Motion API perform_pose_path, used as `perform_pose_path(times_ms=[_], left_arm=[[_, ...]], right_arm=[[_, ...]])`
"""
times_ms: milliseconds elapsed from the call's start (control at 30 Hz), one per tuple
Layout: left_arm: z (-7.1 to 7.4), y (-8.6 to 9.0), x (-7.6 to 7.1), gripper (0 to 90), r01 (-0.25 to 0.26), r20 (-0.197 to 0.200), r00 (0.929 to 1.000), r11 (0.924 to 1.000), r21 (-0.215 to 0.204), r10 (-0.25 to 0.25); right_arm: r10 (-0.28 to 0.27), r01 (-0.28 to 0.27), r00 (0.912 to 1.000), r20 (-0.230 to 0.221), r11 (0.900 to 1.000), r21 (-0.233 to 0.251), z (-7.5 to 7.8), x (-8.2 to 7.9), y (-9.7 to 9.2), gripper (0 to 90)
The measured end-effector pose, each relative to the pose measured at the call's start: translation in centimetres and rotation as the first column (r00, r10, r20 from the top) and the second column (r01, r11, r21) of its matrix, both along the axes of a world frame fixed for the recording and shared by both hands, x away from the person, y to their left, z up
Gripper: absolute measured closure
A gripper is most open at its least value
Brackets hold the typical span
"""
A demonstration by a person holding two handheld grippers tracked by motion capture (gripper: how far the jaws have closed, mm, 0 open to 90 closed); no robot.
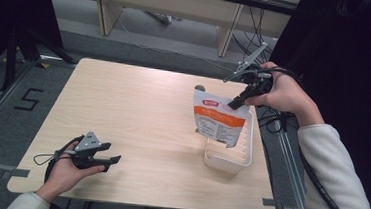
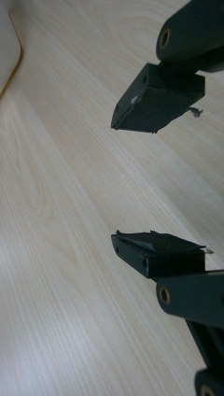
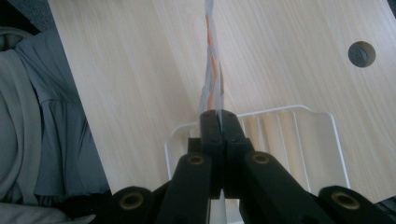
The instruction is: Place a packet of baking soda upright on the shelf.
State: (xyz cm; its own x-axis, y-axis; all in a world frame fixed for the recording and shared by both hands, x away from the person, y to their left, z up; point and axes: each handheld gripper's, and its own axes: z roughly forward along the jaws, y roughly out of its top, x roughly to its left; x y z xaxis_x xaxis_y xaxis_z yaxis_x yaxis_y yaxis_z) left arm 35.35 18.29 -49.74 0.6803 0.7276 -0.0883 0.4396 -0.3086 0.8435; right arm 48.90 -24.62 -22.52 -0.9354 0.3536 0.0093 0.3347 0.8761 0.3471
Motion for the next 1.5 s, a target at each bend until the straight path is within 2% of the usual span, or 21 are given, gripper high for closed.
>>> perform_pose_path(times_ms=[167,300,433,467,500,567,767,933,1000,1033,1067,1100,1167,1200,1300,1333,1400,1433,1500], left_arm=[[0.0,0.0,0.0,37.4,0.0,0.001,1.0,1.0,0.001,0.0],[0.0,0.0,0.0,37.4,0.0,0.0,1.0,1.0,0.001,0.0],[0.0,0.0,0.0,37.4,-0.001,0.001,1.0,1.0,-0.001,0.001],[0.0,0.0,0.0,37.4,-0.002,0.002,1.0,1.0,-0.002,0.002],[0.0,0.0,0.0,37.4,-0.001,0.003,1.0,1.0,-0.004,0.001],[0.0,0.0,0.0,37.4,-0.005,0.0,1.0,1.0,0.003,0.005],[0.0,0.0,0.0,37.4,-0.005,0.0,1.0,1.0,0.006,0.005],[-0.1,0.0,0.0,37.4,-0.004,0.002,1.0,1.0,-0.004,0.004],[-0.1,0.0,0.0,37.4,-0.003,0.002,1.0,1.0,-0.005,0.003],[-0.1,0.0,0.0,37.4,-0.003,0.002,1.0,1.0,-0.004,0.003],[-0.1,0.0,0.0,37.3,-0.003,0.002,1.0,1.0,-0.004,0.003],[-0.1,0.0,0.0,37.4,-0.003,0.002,1.0,1.0,-0.005,0.003],[-0.1,0.0,0.0,37.4,-0.004,0.002,1.0,1.0,-0.006,0.004],[-0.1,0.0,0.0,37.4,-0.001,0.0,1.0,1.0,-0.004,0.001],[-0.1,0.0,0.0,37.4,-0.002,0.002,1.0,1.0,-0.003,0.002],[-0.1,0.0,0.0,37.4,-0.002,0.002,1.0,1.0,-0.004,0.002],[-0.1,0.0,0.0,37.4,-0.003,0.001,1.0,1.0,-0.004,0.003],[-0.1,0.0,0.0,37.3,-0.003,0.002,1.0,1.0,-0.004,0.003],[-0.1,0.0,0.0,37.3,-0.001,0.002,1.0,1.0,-0.003,0.001]], right_arm=[[-0.018,0.018,0.9998,-0.012,0.9998,-0.007,-0.1,0.0,-0.5,90.0],[-0.002,0.002,0.9999,-0.014,1.0,-0.005,-0.3,0.1,-0.9,90.0],[-0.022,0.022,0.9996,-0.017,0.9997,-0.009,-0.5,0.1,-1.4,90.0],[-0.007,0.007,0.9999,-0.015,1.0,-0.005,-0.5,0.1,-1.4,90.0],[-0.041,0.041,0.9988,-0.026,0.9991,-0.014,-0.5,0.0,-1.5,90.0],[-0.028,0.028,0.9994,-0.019,0.9995,-0.017,-0.4,0.1,-1.7,90.0],[-0.056,0.056,0.9984,-0.004,0.9984,-0.012,-0.4,0.4,-2.6,90.0],[-0.026,0.027,0.9993,0.027,0.9995,-0.018,-0.6,0.9,-3.3,90.0],[-0.054,0.054,0.9983,0.025,0.998,-0.034,-0.6,0.9,-3.6,90.0],[-0.038,0.039,0.9989,0.028,0.9986,-0.035,-0.7,1.1,-3.7,90.0],[-0.047,0.048,0.9985,0.03,0.9981,-0.04,-0.7,1.1,-3.8,90.0],[-0.072,0.073,0.9969,0.032,0.9967,-0.037,-0.7,1.0,-3.8,90.0],[-0.067,0.069,0.9966,0.048,0.9969,-0.037,-0.7,1.2,-4.1,90.0],[-0.079,0.08,0.996,0.042,0.9961,-0.038,-0.8,1.2,-4.2,90.0],[-0.053,0.056,0.9968,0.06,0.9977,-0.038,-0.9,1.5,-4.5,90.0],[-0.076,0.078,0.9954,0.058,0.996,-0.043,-0.9,1.4,-4.6,90.0],[-0.064,0.066,0.9953,0.073,0.997,-0.039,-0.8,1.6,-4.7,90.0],[-0.069,0.071,0.9955,0.065,0.9968,-0.035,-0.8,1.6,-4.7,90.0],[-0.079,0.081,0.9941,0.075,0.9962,-0.033,-0.7,1.6,-4.8,90.0]])
